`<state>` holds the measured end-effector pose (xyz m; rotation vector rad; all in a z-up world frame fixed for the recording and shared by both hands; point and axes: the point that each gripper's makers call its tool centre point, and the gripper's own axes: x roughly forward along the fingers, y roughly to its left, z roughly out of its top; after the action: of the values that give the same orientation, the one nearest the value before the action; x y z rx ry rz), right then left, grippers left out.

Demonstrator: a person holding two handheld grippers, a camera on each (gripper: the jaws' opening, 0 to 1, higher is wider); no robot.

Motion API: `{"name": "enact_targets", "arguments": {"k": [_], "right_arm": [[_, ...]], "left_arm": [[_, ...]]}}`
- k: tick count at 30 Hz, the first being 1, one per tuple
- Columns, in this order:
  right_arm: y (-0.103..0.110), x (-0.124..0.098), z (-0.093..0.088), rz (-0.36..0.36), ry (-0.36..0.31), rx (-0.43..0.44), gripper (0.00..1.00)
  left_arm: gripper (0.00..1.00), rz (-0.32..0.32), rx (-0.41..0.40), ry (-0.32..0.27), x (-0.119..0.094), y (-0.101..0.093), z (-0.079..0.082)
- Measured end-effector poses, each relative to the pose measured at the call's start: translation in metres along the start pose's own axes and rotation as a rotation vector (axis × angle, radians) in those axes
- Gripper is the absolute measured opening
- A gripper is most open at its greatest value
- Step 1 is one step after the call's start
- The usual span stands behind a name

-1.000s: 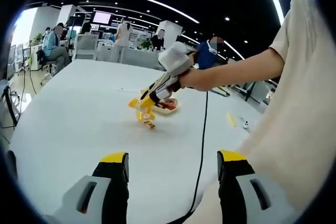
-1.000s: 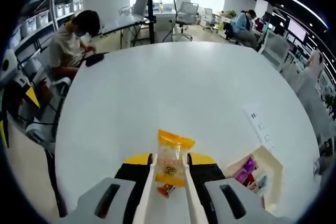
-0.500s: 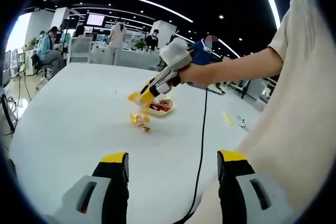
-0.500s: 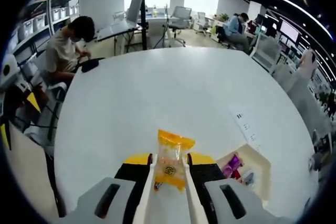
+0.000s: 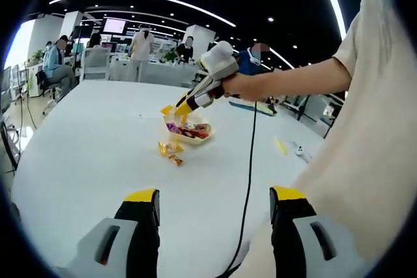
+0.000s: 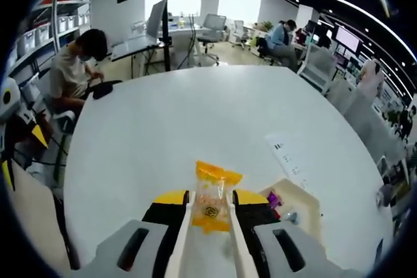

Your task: Place the target food into the container with the food tongs after gripping and lifting it, then release it inside without dropping or visibly crushing the food.

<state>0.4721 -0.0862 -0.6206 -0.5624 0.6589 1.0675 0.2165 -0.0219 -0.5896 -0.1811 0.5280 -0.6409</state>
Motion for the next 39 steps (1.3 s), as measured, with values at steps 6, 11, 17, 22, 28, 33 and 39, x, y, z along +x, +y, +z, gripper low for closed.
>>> {"name": "enact_targets", "arguments": {"k": [6, 11, 17, 22, 28, 33, 39], "right_arm": [[-0.014, -0.006, 0.001, -0.024, -0.005, 0.001, 0.26], [-0.025, -0.013, 0.001, -0.043, -0.006, -0.006, 0.26], [-0.040, -0.024, 0.002, -0.068, -0.008, -0.011, 0.26], [-0.053, -0.030, 0.002, -0.087, -0.006, -0.019, 0.26], [-0.061, -0.038, 0.002, -0.105, -0.006, -0.023, 0.26], [-0.069, -0.041, -0.001, -0.113, 0.000, -0.026, 0.26], [-0.080, -0.045, -0.005, -0.125, 0.008, -0.029, 0.26]], "left_arm": [[0.69, 0.000, -0.001, 0.000, 0.000, -0.002, 0.000], [0.69, -0.004, 0.004, -0.001, 0.002, -0.004, 0.002], [0.69, -0.010, 0.007, -0.006, 0.005, -0.005, 0.005], [0.69, -0.014, 0.010, -0.006, 0.006, -0.007, 0.005], [0.69, -0.014, 0.012, -0.009, 0.006, -0.007, 0.006], [0.69, -0.012, 0.014, -0.007, 0.005, -0.007, 0.007], [0.69, -0.009, 0.013, -0.005, 0.004, -0.007, 0.006]]}}
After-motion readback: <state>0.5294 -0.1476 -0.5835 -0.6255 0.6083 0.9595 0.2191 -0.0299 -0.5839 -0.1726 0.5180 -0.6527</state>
